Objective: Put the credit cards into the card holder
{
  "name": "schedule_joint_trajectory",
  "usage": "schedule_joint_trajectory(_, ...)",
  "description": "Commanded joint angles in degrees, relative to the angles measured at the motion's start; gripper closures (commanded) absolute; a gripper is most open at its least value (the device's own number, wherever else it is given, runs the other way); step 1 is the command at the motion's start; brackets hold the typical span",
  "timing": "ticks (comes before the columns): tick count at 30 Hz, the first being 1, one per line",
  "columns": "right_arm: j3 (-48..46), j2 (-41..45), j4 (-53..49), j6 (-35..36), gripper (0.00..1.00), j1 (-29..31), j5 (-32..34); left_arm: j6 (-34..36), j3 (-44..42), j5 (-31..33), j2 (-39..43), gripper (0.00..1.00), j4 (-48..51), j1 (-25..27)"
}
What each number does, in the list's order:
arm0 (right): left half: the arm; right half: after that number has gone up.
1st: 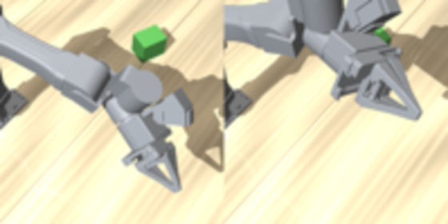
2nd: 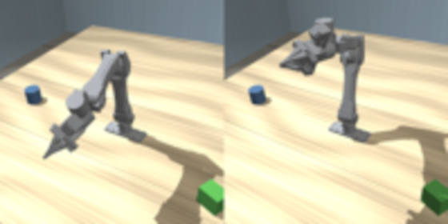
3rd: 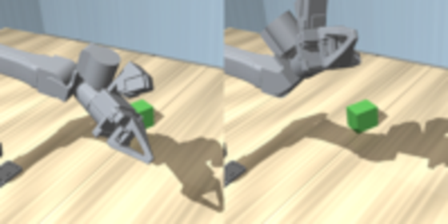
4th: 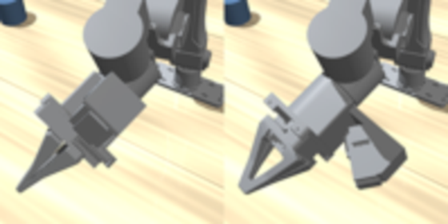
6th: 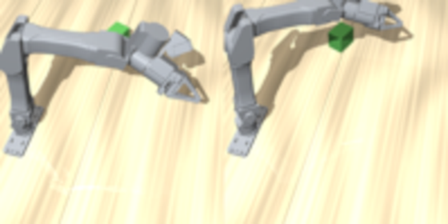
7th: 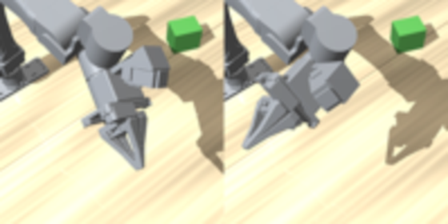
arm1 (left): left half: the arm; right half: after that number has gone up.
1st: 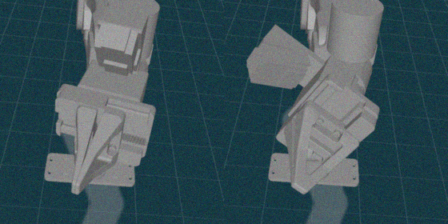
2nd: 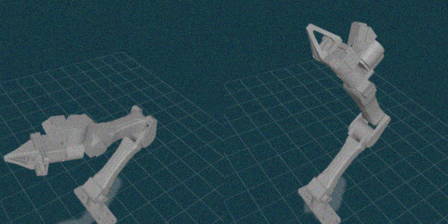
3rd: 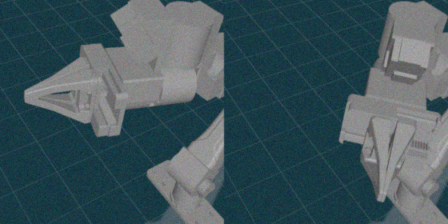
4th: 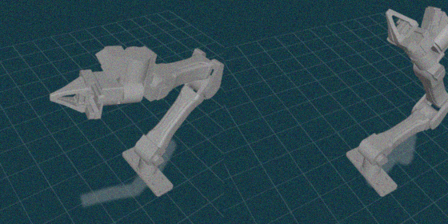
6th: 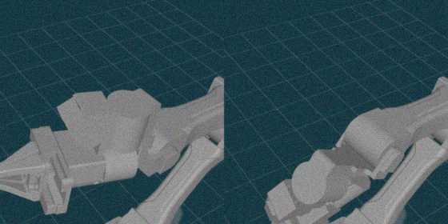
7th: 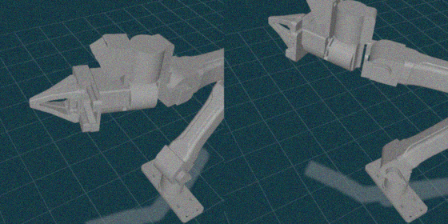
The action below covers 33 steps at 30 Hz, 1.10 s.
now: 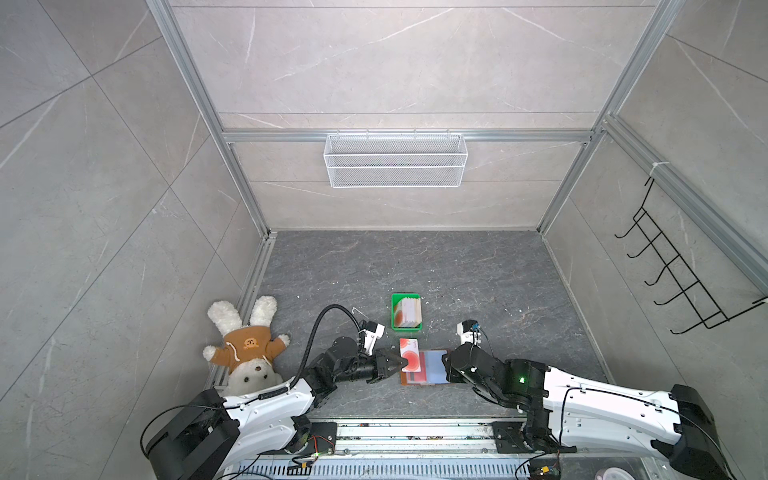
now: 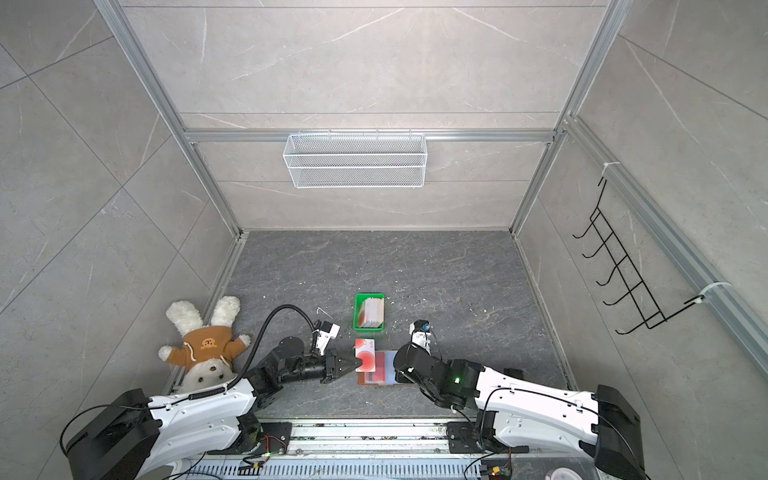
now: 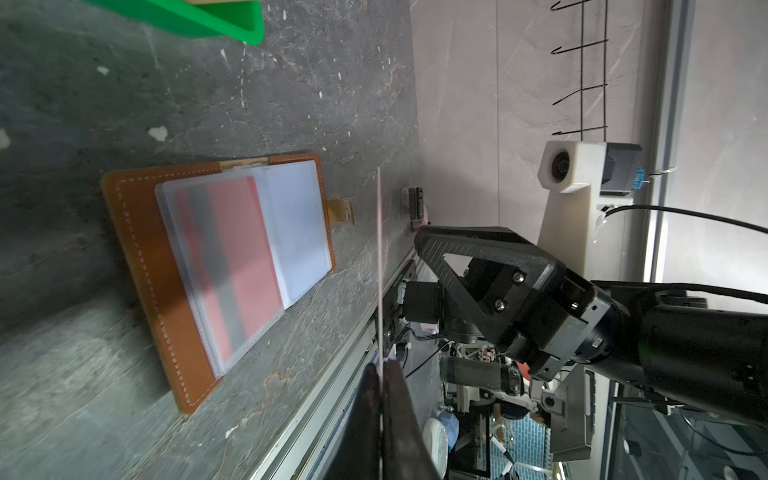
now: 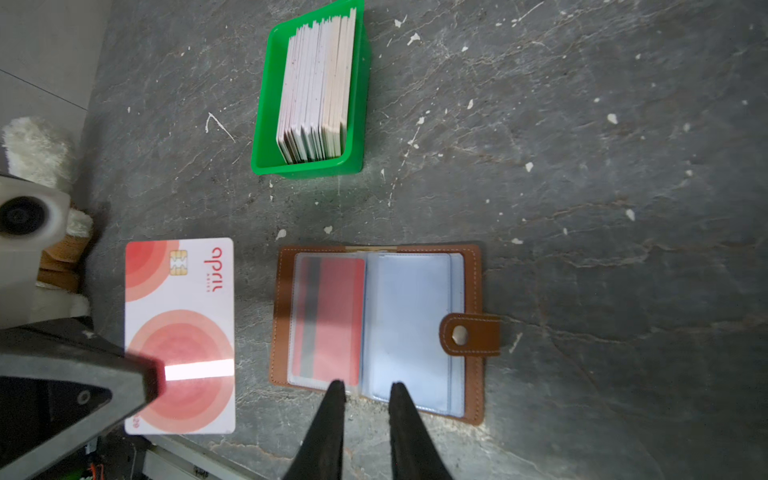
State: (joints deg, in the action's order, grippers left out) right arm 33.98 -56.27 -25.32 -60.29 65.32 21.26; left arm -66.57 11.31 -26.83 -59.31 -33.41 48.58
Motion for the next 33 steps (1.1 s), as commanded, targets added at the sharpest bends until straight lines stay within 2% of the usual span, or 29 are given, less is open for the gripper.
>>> schedule_joint_trajectory(1, -2.72, -0.26, -2.25, -0.62, 0.77, 0.54, 1.24, 2.92, -0.8, 4.25, 2.61, 1.0, 3.18, 1.3)
schedule_joint_trajectory(6, -4.74, -1.0, -1.24, -1.75, 0.78, 0.42, 0.13, 2.88, -1.21, 6.96, 1.78, 1.0, 3.96, 2.81)
schedule_joint_trajectory(17, -6.76, -1.36, 1.36, -2.84, 0.78, 0.44, 0.63, 3.9, 2.26, 9.83, -5.59, 1.0, 3.96, 6.62)
schedule_joint_trajectory(21, -8.6, -0.79, 3.7, -2.9, 0.74, 0.42, 0.15, 3.93, 2.66, 11.4, -7.31, 1.0, 3.66, 8.06)
schedule_joint_trajectory(33, -10.26, -4.59, 9.52, -4.64, 0.75, 0.43, -2.75, 3.43, 3.0, 12.86, -10.6, 1.0, 2.17, 9.59)
